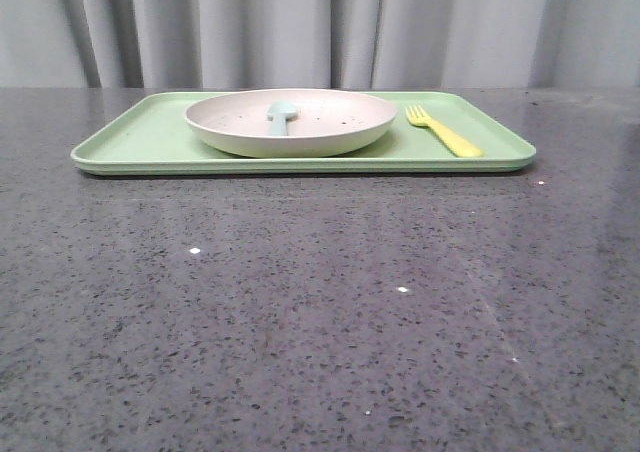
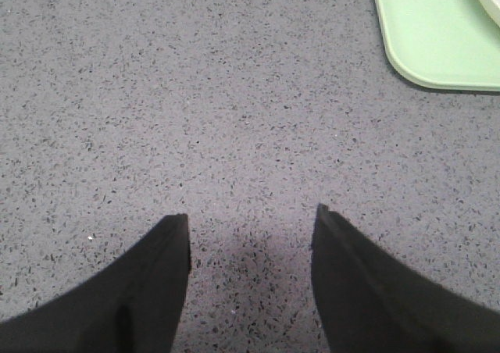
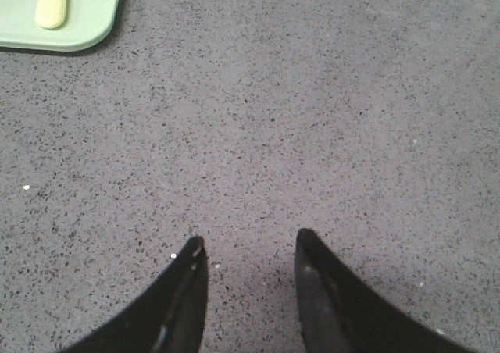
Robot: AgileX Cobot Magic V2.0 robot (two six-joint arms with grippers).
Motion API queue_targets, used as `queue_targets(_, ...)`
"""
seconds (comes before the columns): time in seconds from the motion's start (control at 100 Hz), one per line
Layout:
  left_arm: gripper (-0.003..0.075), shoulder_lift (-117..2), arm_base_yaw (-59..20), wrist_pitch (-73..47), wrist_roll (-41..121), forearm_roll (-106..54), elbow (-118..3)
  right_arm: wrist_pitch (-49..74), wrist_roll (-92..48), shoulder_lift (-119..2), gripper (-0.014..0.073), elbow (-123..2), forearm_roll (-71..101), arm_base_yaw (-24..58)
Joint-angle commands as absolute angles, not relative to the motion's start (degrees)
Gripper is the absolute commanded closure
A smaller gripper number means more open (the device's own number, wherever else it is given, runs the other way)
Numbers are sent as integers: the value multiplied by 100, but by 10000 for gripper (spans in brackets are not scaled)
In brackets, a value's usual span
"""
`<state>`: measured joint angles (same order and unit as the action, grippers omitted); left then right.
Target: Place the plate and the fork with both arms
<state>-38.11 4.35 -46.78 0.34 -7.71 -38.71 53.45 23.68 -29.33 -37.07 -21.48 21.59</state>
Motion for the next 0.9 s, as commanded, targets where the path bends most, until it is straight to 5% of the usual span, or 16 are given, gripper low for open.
queue_targets(0.0,381,-3809,440,-4333,0,-851,-4026,5012,2381,-2936,329,-3834,-2376,2127)
queue_targets(0.23,638,-3809,440,-4333,0,-851,-4026,5006,2381,-2936,638,-3834,-2376,2127)
queue_targets(0.31,743,-3809,440,-4333,0,-851,-4026,5003,2381,-2936,658,-3834,-2376,2127)
queue_targets(0.89,741,-3809,440,-4333,0,-851,-4026,5026,2381,-2936,662,-3834,-2376,2127)
